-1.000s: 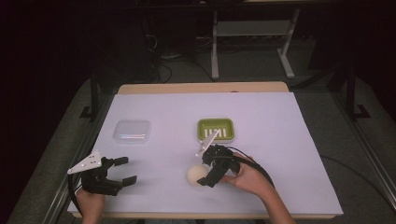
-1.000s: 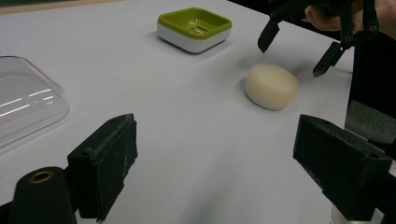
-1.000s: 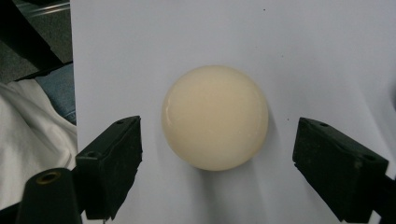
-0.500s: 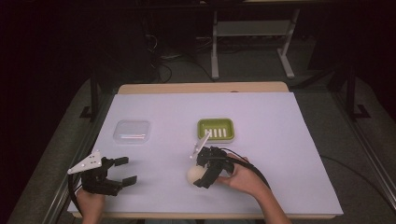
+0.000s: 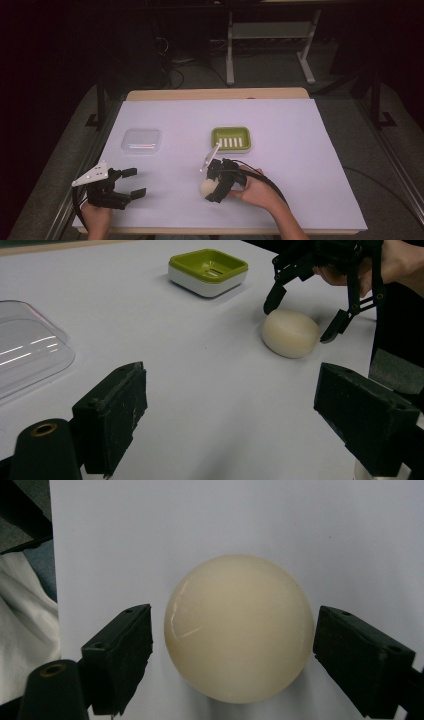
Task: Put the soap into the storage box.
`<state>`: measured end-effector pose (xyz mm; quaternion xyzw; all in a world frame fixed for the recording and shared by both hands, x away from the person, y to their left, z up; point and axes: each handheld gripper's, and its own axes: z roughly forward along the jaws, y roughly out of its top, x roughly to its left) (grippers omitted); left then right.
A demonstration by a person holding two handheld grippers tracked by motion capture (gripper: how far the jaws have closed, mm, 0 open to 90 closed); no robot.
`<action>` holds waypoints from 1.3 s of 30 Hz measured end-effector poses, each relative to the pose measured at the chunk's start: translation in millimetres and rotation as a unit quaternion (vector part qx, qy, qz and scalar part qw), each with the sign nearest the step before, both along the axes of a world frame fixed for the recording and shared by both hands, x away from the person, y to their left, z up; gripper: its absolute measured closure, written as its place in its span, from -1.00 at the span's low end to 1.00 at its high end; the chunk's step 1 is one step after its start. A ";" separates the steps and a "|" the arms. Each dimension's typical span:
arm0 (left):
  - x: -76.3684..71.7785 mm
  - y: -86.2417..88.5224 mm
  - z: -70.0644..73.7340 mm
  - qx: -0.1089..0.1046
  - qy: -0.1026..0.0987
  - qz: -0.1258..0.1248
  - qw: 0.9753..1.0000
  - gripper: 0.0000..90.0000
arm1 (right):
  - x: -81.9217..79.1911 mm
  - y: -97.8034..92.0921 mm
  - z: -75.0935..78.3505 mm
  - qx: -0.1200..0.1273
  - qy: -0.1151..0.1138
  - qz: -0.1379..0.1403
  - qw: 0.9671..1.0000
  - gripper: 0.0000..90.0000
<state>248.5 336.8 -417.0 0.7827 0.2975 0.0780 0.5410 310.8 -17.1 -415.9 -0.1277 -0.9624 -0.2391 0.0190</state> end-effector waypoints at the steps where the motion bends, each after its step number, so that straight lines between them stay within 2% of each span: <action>1: 0.0 0.0 0.0 0.000 0.000 0.000 1.000 -0.71 | 0.1 0.5 -0.4 0.000 0.000 0.000 1.000 -0.66; 20: -0.2 0.6 -0.1 -0.001 0.000 0.000 1.000 -0.71 | -0.1 9.6 -9.1 -0.022 -0.001 0.008 1.000 -0.64; 39: -0.1 0.3 -0.1 0.000 0.000 0.000 1.000 -0.71 | -2.3 11.0 -8.7 -0.033 -0.022 0.011 0.999 -0.49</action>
